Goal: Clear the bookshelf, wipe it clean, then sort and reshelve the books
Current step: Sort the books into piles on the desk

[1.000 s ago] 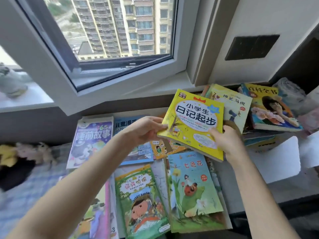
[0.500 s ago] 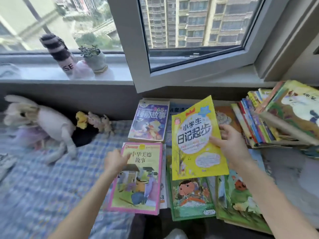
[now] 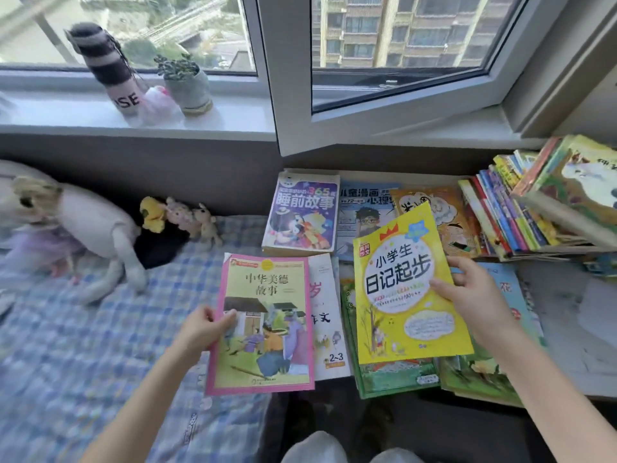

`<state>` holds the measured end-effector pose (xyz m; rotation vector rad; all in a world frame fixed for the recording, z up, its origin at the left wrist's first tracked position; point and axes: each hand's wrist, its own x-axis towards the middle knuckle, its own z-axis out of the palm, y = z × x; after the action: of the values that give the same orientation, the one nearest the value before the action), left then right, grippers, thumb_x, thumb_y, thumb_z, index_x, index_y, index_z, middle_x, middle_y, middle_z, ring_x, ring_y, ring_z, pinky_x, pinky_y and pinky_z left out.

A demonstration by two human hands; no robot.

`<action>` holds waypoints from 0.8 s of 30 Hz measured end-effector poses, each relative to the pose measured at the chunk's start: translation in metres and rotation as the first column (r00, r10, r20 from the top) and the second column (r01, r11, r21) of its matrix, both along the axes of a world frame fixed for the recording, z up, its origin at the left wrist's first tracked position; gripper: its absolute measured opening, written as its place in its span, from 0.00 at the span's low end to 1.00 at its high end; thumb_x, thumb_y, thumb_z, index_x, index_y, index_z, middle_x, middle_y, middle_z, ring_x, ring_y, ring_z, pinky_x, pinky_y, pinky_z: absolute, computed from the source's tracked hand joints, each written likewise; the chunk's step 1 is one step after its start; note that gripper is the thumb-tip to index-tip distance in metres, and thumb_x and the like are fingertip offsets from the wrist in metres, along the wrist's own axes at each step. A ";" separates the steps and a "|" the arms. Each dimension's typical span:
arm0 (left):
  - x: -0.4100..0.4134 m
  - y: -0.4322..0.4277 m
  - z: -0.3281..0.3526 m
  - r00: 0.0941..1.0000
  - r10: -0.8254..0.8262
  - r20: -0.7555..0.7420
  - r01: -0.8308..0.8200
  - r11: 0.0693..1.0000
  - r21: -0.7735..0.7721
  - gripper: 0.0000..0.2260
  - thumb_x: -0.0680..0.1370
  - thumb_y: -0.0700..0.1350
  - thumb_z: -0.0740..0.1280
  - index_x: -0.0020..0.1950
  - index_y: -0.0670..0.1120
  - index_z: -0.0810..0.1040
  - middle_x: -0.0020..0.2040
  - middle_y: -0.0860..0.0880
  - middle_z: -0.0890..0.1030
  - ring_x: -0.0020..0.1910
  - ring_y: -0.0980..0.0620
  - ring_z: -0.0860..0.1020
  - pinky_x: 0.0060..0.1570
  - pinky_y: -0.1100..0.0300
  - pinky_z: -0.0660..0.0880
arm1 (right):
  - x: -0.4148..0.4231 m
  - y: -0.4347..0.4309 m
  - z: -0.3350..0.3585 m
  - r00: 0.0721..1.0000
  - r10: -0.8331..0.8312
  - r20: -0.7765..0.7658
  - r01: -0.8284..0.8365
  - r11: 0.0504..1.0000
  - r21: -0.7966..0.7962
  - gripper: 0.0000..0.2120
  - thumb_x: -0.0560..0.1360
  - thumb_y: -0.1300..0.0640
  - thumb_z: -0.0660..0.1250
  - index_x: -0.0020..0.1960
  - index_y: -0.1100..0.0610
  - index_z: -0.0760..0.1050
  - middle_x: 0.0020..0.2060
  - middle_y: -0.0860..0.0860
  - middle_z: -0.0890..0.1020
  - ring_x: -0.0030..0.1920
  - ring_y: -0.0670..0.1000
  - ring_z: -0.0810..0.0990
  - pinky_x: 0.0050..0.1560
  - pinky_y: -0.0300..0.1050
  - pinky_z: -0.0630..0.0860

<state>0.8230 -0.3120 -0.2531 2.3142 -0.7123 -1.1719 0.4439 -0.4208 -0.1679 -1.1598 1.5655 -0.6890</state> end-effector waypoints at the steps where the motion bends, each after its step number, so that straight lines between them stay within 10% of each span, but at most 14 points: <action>1: 0.011 0.004 0.007 1.000 0.027 -0.008 -0.027 0.999 -0.041 0.16 0.76 0.46 0.70 0.38 0.44 0.65 0.30 0.46 0.67 0.28 0.51 0.65 0.28 0.61 0.61 | 0.000 0.002 0.000 1.000 -0.011 0.013 0.011 1.000 0.006 0.18 0.76 0.67 0.66 0.65 0.59 0.70 0.48 0.56 0.83 0.43 0.55 0.84 0.48 0.58 0.80; 12: 0.081 0.010 0.085 0.977 0.210 -0.036 -0.212 0.937 -0.277 0.14 0.76 0.42 0.70 0.37 0.44 0.66 0.30 0.45 0.68 0.14 0.60 0.66 0.15 0.71 0.59 | 0.075 0.038 -0.032 0.971 0.023 0.239 -0.081 0.968 0.236 0.15 0.77 0.67 0.66 0.58 0.52 0.70 0.46 0.55 0.84 0.42 0.57 0.85 0.42 0.54 0.81; 15: 0.081 0.005 0.093 0.973 0.228 -0.028 -0.225 0.921 -0.318 0.14 0.76 0.41 0.70 0.37 0.44 0.66 0.31 0.45 0.69 0.14 0.61 0.66 0.15 0.71 0.59 | 0.108 0.045 -0.074 0.982 0.189 0.020 -0.186 0.933 0.309 0.16 0.78 0.60 0.67 0.64 0.56 0.71 0.52 0.54 0.83 0.47 0.55 0.84 0.44 0.51 0.81; 19: 0.077 -0.001 0.088 0.973 0.230 0.002 -0.216 0.918 -0.332 0.14 0.75 0.41 0.71 0.38 0.43 0.66 0.30 0.46 0.68 0.15 0.61 0.66 0.15 0.71 0.58 | 0.135 0.058 -0.099 0.629 0.418 -0.656 -0.339 0.906 0.253 0.28 0.76 0.41 0.66 0.68 0.57 0.67 0.63 0.54 0.73 0.60 0.55 0.75 0.51 0.46 0.73; 22: 0.076 -0.002 0.079 0.969 0.246 -0.005 -0.233 0.910 -0.342 0.13 0.75 0.41 0.72 0.41 0.42 0.67 0.30 0.46 0.68 0.16 0.59 0.66 0.15 0.70 0.58 | 0.151 0.072 -0.094 0.299 0.330 -0.895 -0.572 0.813 0.109 0.36 0.71 0.37 0.68 0.69 0.58 0.67 0.63 0.58 0.73 0.61 0.59 0.73 0.60 0.52 0.73; 24: 0.078 -0.002 0.073 0.964 0.264 -0.022 -0.255 0.902 -0.348 0.13 0.75 0.41 0.71 0.40 0.43 0.66 0.30 0.46 0.68 0.19 0.57 0.69 0.16 0.70 0.59 | 0.166 0.084 -0.099 0.262 0.279 -0.924 -0.740 0.673 -0.007 0.40 0.65 0.35 0.73 0.68 0.58 0.71 0.63 0.61 0.75 0.62 0.63 0.74 0.64 0.61 0.71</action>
<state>0.9014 -0.3138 -0.1800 2.0499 -0.5467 -0.8225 0.6102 -0.3365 -0.2665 -2.5833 1.6137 0.1521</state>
